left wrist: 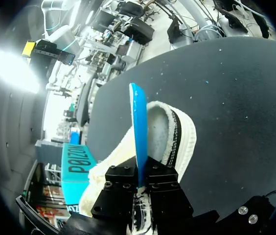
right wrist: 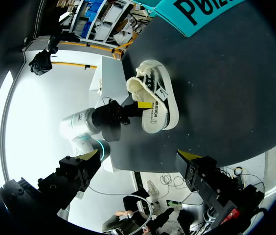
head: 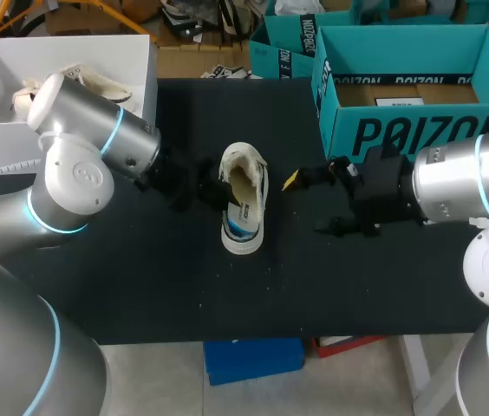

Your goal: Take the shoe out of the shoebox, open the shoe tongue, remove and reinsert the insole, then place the shoe into the shoebox

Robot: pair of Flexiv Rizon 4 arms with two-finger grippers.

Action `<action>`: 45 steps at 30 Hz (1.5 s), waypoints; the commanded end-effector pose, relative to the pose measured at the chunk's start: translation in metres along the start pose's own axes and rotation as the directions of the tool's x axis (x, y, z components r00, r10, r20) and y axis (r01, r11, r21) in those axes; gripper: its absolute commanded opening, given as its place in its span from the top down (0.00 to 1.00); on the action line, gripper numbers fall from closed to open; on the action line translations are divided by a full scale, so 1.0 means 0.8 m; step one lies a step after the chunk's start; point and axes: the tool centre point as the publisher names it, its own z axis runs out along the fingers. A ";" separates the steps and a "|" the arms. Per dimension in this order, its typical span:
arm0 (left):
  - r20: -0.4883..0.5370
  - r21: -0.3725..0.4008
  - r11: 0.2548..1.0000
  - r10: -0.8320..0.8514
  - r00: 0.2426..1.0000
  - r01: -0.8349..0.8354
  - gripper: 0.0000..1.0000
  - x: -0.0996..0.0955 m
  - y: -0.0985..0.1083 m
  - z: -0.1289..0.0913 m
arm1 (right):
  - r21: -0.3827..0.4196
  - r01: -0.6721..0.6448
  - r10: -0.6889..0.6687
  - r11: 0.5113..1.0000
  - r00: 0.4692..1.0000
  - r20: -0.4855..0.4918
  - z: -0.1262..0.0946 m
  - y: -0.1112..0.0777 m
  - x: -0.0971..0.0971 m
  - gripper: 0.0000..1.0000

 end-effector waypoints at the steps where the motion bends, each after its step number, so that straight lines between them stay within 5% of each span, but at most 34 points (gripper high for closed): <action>1: -0.005 -0.005 1.000 -0.002 1.000 0.002 0.54 -0.003 -0.005 -0.002 | -0.001 0.000 0.000 1.000 1.000 0.002 0.001 0.000 0.001 0.00; 2: -0.004 -0.003 1.000 -0.003 1.000 0.003 0.36 -0.003 -0.009 -0.004 | -0.001 0.000 0.000 1.000 1.000 0.002 0.001 0.000 0.001 0.00; 3: 0.004 0.011 1.000 -0.007 1.000 0.007 0.37 -0.004 -0.013 -0.007 | -0.001 0.000 0.000 1.000 1.000 0.002 0.001 0.000 0.001 0.00; 5: 0.008 0.018 1.000 -0.001 1.000 0.001 0.51 -0.004 -0.020 -0.012 | -0.001 0.000 0.000 1.000 1.000 0.002 0.001 0.000 0.001 0.00; 14: 0.030 0.086 0.996 -0.026 0.999 0.024 0.66 -0.002 -0.054 -0.021 | -0.001 0.000 0.000 1.000 1.000 0.002 0.001 0.000 0.001 0.00; 22: 0.009 0.116 0.993 -0.015 1.000 0.014 1.00 0.007 -0.066 -0.014 | -0.001 0.000 0.000 1.000 1.000 0.002 0.001 0.000 0.001 0.00; 45: -0.006 0.010 0.999 -0.037 0.999 0.037 1.00 0.006 -0.019 0.011 | -0.001 0.000 0.000 1.000 1.000 0.002 0.001 0.000 0.001 0.00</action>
